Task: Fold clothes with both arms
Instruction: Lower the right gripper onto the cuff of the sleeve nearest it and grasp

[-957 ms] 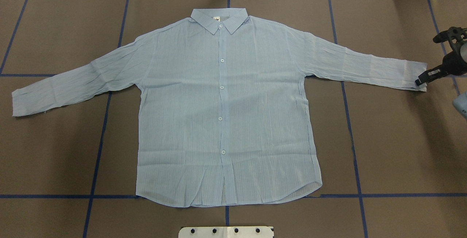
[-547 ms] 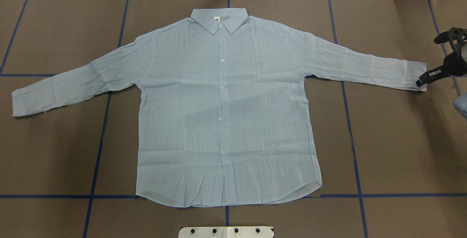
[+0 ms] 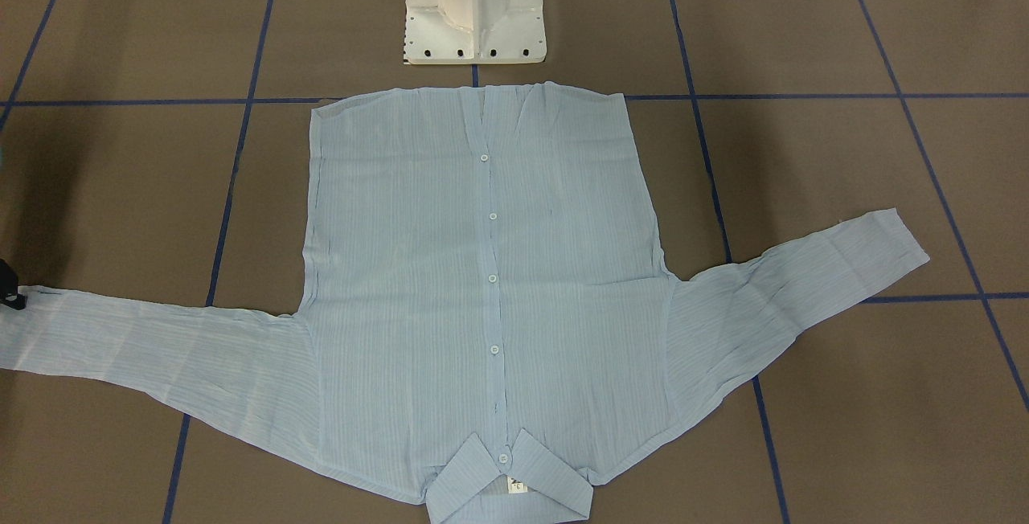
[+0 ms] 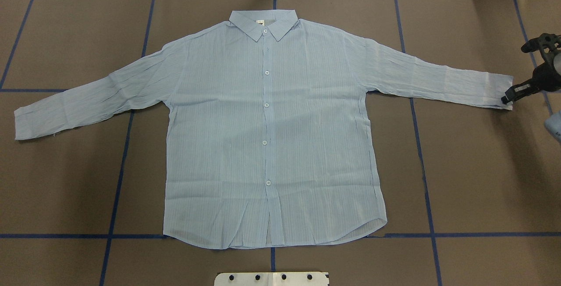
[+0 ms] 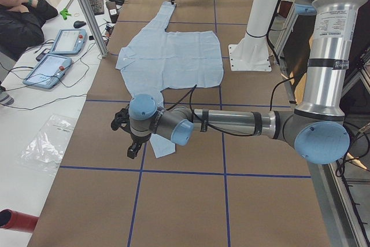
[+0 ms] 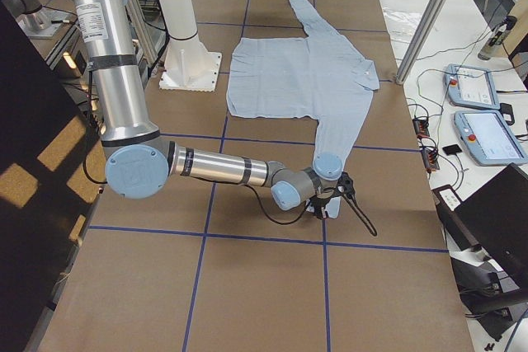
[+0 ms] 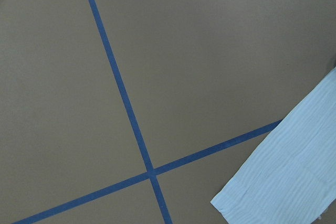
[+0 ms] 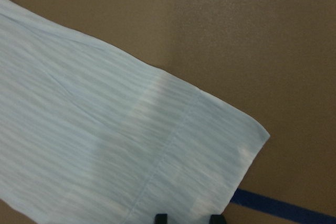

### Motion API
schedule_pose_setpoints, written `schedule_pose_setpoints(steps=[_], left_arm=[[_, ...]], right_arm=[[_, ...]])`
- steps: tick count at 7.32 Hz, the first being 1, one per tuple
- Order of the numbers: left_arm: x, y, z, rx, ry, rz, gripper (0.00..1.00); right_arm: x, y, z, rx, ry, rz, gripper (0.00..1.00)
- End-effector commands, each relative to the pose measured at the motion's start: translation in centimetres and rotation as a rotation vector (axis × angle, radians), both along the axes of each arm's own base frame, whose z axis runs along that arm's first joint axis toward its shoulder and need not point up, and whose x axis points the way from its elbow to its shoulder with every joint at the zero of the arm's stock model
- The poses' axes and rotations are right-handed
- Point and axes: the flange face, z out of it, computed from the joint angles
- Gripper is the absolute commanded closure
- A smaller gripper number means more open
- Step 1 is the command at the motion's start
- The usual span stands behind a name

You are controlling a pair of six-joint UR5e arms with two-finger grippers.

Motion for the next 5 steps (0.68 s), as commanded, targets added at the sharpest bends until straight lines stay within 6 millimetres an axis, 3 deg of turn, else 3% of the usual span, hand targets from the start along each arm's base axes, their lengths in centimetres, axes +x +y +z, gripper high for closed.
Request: schedule_pose_setpoints(steps=[1, 3, 4, 5], left_arm=[[0.0, 0.0, 0.0, -0.001, 0.0, 0.001, 0.0], [0.0, 0.0, 0.1, -0.002, 0.0, 0.001, 0.0], [0.0, 0.0, 0.0, -0.001, 0.0, 0.001, 0.0], [0.0, -0.2, -0.2, 0.002, 0.001, 0.0, 0.0]], right_arm=[[-0.1, -0.1, -0.1, 0.0, 0.0, -0.001, 0.85], [-0.3, -0.1, -0.3, 0.004, 0.0, -0.005, 1.0], [-0.3, -0.6, -1.3, -0.004, -0.001, -0.002, 1.0], [0.8, -0.9, -3.5, 0.027, -0.01, 0.02, 1.0]])
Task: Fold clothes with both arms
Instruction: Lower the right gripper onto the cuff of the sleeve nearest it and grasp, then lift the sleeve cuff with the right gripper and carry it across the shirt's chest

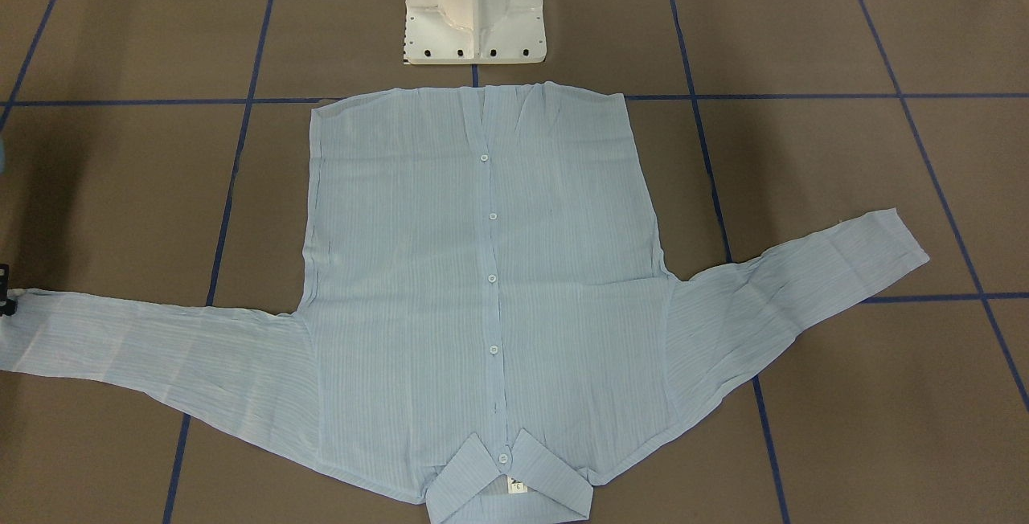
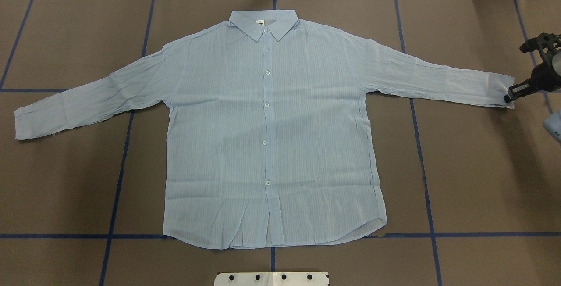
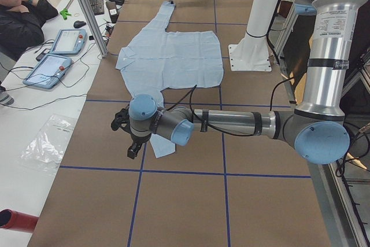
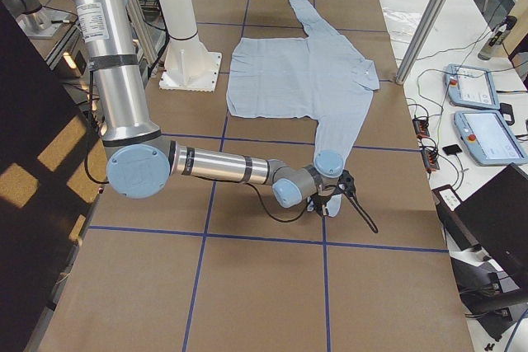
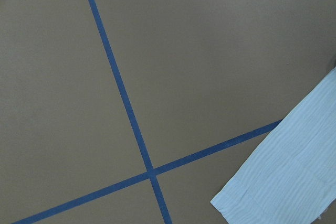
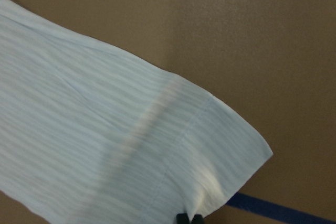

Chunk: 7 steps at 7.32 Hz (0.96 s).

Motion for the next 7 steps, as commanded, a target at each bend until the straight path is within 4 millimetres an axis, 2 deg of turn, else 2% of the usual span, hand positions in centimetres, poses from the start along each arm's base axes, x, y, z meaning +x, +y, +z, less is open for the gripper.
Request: schedule_pose_setpoints(steps=[1, 2, 3, 4, 5, 6, 7], left_arm=[[0.0, -0.1, -0.2, 0.003, 0.001, -0.001, 0.0], [0.0, -0.3, -0.4, 0.005, 0.001, -0.001, 0.0], [0.0, -0.3, -0.4, 0.005, 0.001, -0.001, 0.0], [0.0, -0.3, -0.3, 0.004, 0.0, 0.0, 0.0], [0.0, -0.3, -0.3, 0.003, 0.0, 0.0, 0.0], [-0.1, -0.2, -0.3, 0.001, 0.0, -0.002, 0.0], [-0.1, -0.2, -0.2, 0.001, 0.0, -0.001, 0.0]], right_arm=[[1.7, 0.2, -4.5, 0.057, -0.027, 0.029, 1.0], [2.7, -0.5, -8.0, 0.083, -0.057, 0.041, 1.0], [2.4, -0.6, -12.8, 0.116, -0.113, 0.019, 1.0], [1.7, -1.9, -17.5, 0.148, -0.132, 0.022, 1.0], [-0.5, -3.7, -23.4, 0.099, -0.178, 0.076, 1.0], [-5.6, -4.4, -29.2, 0.054, -0.235, 0.09, 1.0], [-11.9, -4.1, -34.0, 0.004, -0.262, 0.091, 1.0]])
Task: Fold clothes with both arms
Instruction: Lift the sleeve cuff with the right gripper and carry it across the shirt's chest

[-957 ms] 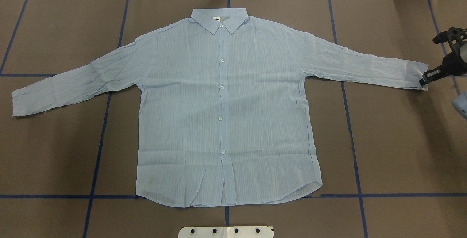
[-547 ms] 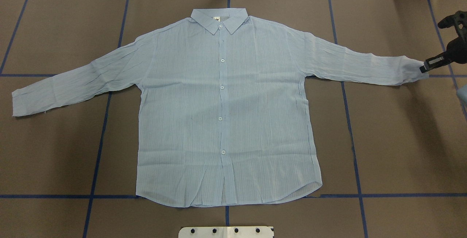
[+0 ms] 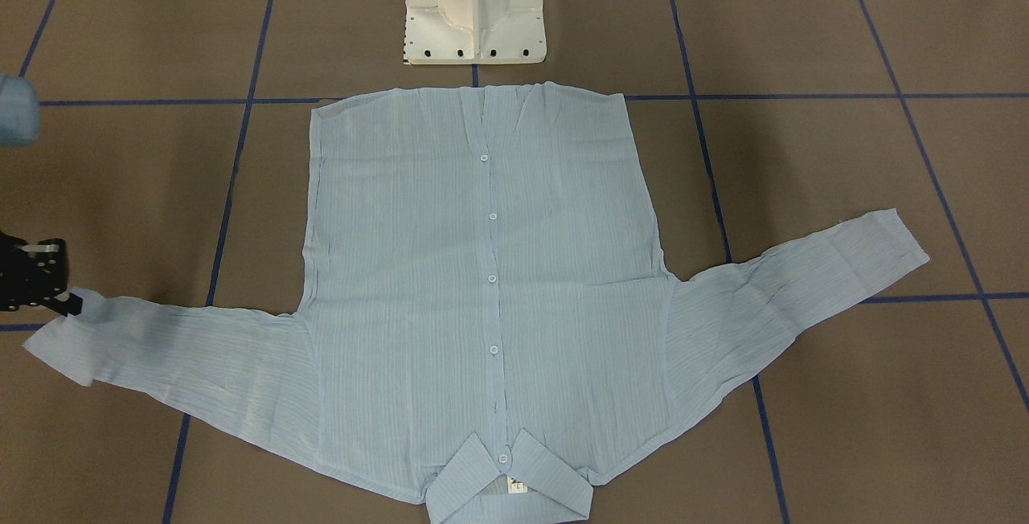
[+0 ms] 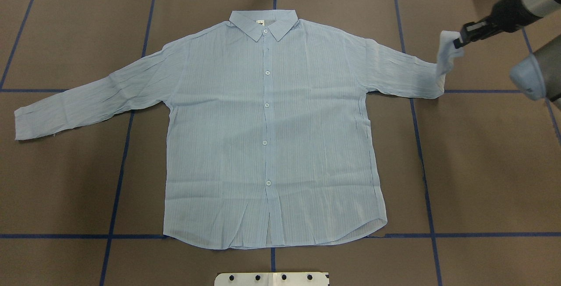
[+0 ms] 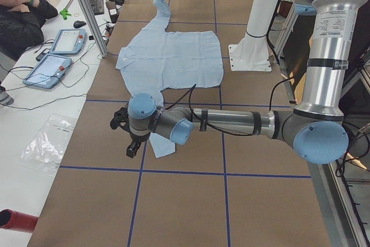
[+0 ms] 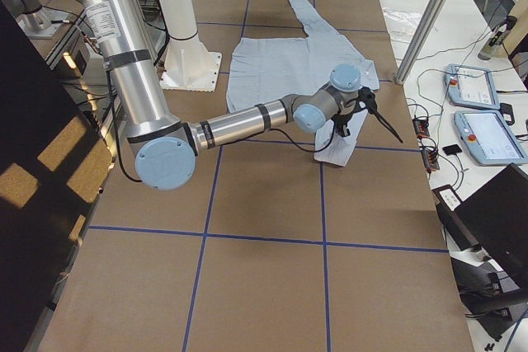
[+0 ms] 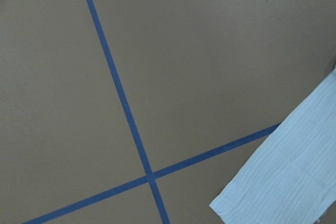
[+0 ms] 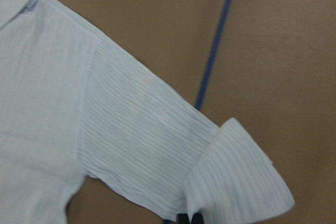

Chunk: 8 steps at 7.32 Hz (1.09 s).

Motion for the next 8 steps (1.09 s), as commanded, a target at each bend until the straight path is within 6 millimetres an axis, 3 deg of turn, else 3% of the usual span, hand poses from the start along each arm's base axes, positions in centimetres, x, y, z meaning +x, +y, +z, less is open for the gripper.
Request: schedule_pose_setpoints(steps=[1, 3, 4, 5, 6, 8], left_arm=[[-0.1, 0.2, 0.3, -0.007, -0.001, 0.0, 0.0], [0.0, 0.0, 2.4, -0.037, -0.005, 0.007, 0.0], [0.0, 0.0, 2.7, -0.043, -0.006, 0.006, 0.0], [0.0, 0.0, 3.0, -0.049, -0.006, 0.007, 0.0], [0.0, 0.1, 3.5, -0.057, -0.007, 0.007, 0.0], [0.0, 0.1, 3.6, -0.06, -0.007, 0.007, 0.0]], right_arm=[[-12.4, 0.4, -12.2, -0.085, -0.064, 0.059, 1.0], [-24.1, -0.7, -21.9, -0.048, -0.06, 0.107, 1.0], [-28.9, -0.8, -26.0, -0.023, -0.055, 0.093, 1.0], [-31.7, -1.0, -28.8, 0.006, -0.041, 0.116, 1.0], [-34.0, -0.3, -29.8, 0.009, -0.031, 0.104, 1.0], [-37.2, 1.6, -29.5, 0.013, -0.011, 0.081, 1.0]])
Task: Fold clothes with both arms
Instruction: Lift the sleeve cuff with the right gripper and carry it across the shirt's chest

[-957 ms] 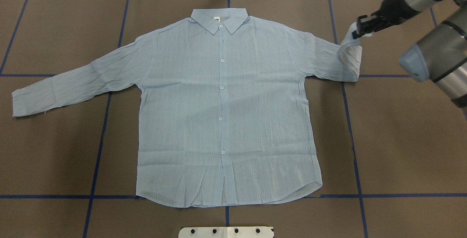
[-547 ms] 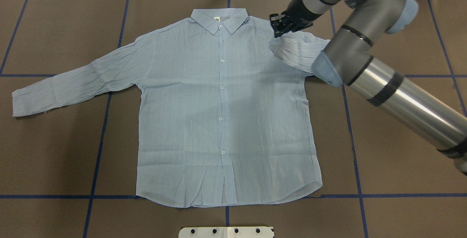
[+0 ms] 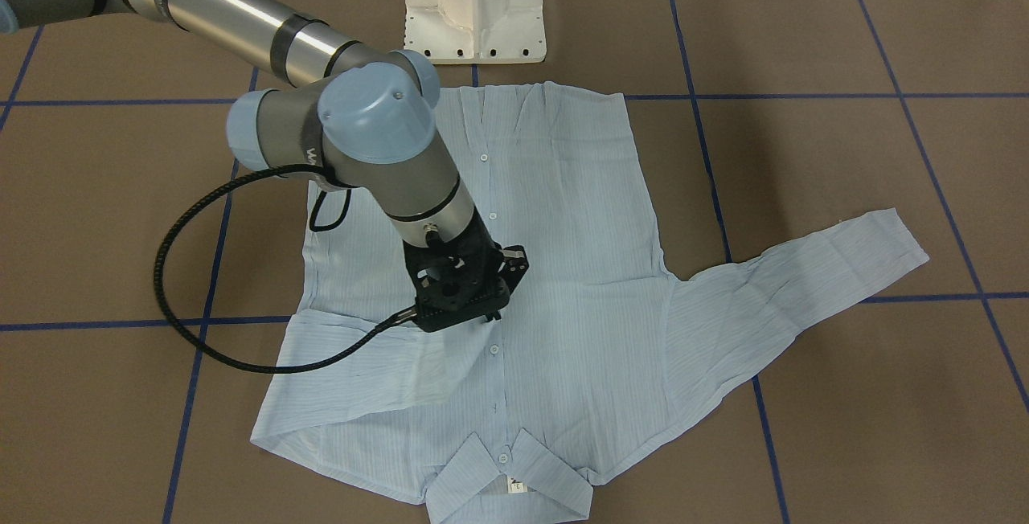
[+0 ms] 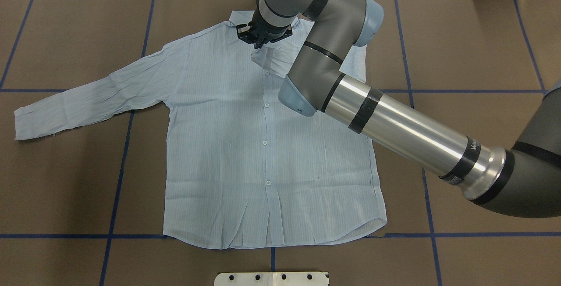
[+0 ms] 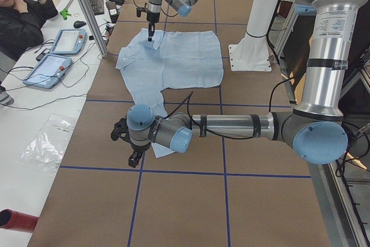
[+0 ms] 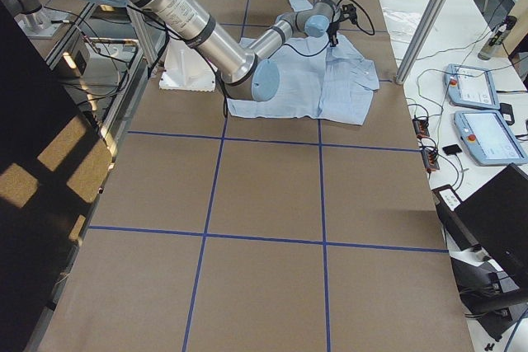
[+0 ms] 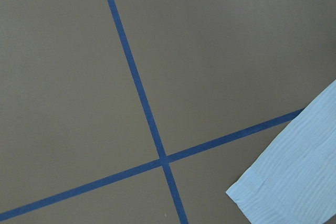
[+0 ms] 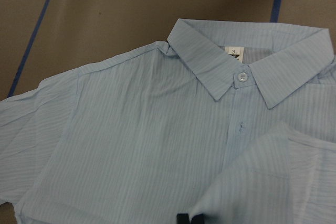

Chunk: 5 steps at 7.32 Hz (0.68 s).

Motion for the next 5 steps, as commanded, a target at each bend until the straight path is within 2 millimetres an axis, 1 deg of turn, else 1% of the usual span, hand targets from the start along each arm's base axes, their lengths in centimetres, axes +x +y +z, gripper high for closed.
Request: schedule_pose_setpoints(steps=[1, 3, 4, 5], left_arm=[[0.1, 0.0, 0.2, -0.004, 0.0, 0.0, 0.0], [0.1, 0.0, 0.4, -0.007, 0.0, 0.0, 0.0], [0.1, 0.0, 0.4, -0.007, 0.0, 0.0, 0.0], [0.1, -0.1, 0.4, -0.01, 0.0, -0.002, 0.0]], right_arm=[[-4.7, 1.6, 0.2, -0.005, 0.042, -0.023, 1.0], [-7.0, 2.6, 0.4, 0.023, 0.021, -0.036, 0.98], [-9.2, 4.4, -0.2, 0.078, -0.004, -0.027, 0.01], [-10.5, 5.7, -0.5, 0.102, 0.002, -0.009, 0.0]])
